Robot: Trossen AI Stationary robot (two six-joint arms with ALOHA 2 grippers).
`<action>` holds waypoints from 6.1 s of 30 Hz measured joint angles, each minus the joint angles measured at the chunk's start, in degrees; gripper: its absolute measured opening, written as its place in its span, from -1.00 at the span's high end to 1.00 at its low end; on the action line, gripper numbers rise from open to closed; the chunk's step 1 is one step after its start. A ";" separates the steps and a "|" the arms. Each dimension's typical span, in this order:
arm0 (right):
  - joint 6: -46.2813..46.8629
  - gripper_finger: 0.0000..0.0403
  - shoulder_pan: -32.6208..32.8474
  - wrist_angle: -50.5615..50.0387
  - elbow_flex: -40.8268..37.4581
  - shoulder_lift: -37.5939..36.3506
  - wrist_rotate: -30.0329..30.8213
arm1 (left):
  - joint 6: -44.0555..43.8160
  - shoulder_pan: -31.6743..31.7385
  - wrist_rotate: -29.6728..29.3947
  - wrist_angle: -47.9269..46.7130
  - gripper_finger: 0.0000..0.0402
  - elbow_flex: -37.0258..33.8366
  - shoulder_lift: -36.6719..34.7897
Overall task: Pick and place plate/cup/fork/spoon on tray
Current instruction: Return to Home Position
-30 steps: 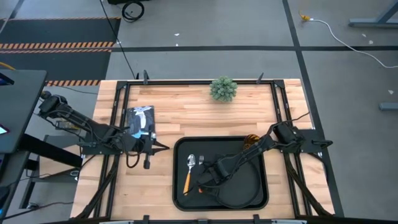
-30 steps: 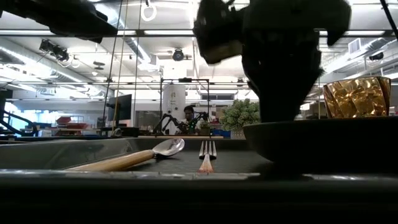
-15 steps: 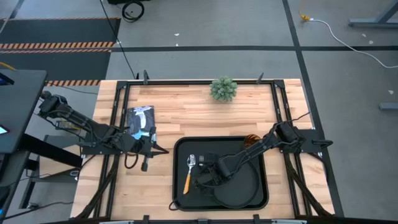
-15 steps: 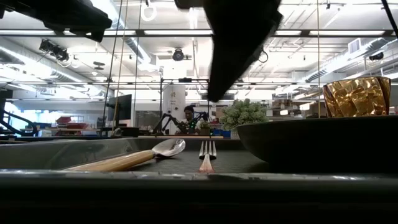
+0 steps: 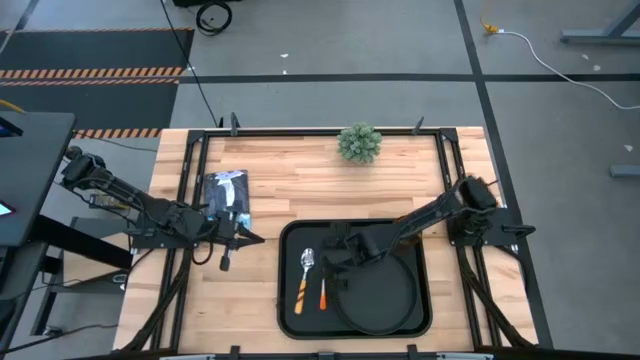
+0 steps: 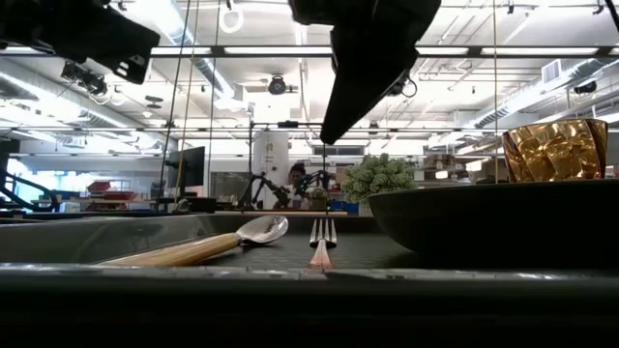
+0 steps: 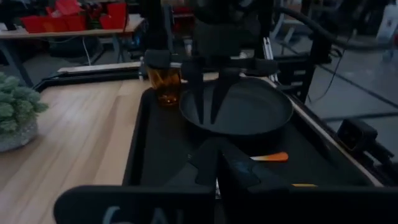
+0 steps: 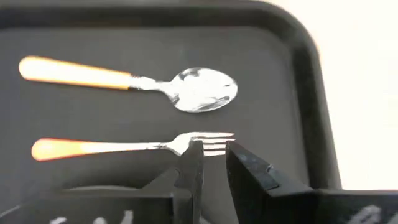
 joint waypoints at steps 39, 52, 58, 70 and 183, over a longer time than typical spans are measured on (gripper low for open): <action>-10.07 0.77 -16.20 71.23 -71.96 -69.82 -2.47 | -1.42 9.86 -3.59 -12.29 0.98 -9.83 -40.46; -8.51 0.78 -22.84 82.14 -81.64 -76.26 -8.92 | -0.56 11.94 -5.05 -12.29 0.97 -9.81 -40.19; -6.06 0.86 -28.06 89.94 -87.11 -76.26 -11.66 | -0.59 12.00 -4.93 -12.32 0.97 -9.79 -40.17; -6.25 0.98 -36.04 91.37 -87.06 -76.19 -19.76 | -0.22 11.67 -4.84 -11.99 0.97 -9.79 -40.17; -1.61 0.94 -42.49 27.03 -80.59 -111.73 -1.39 | 2.42 11.69 -8.04 -22.17 0.86 -9.74 -40.04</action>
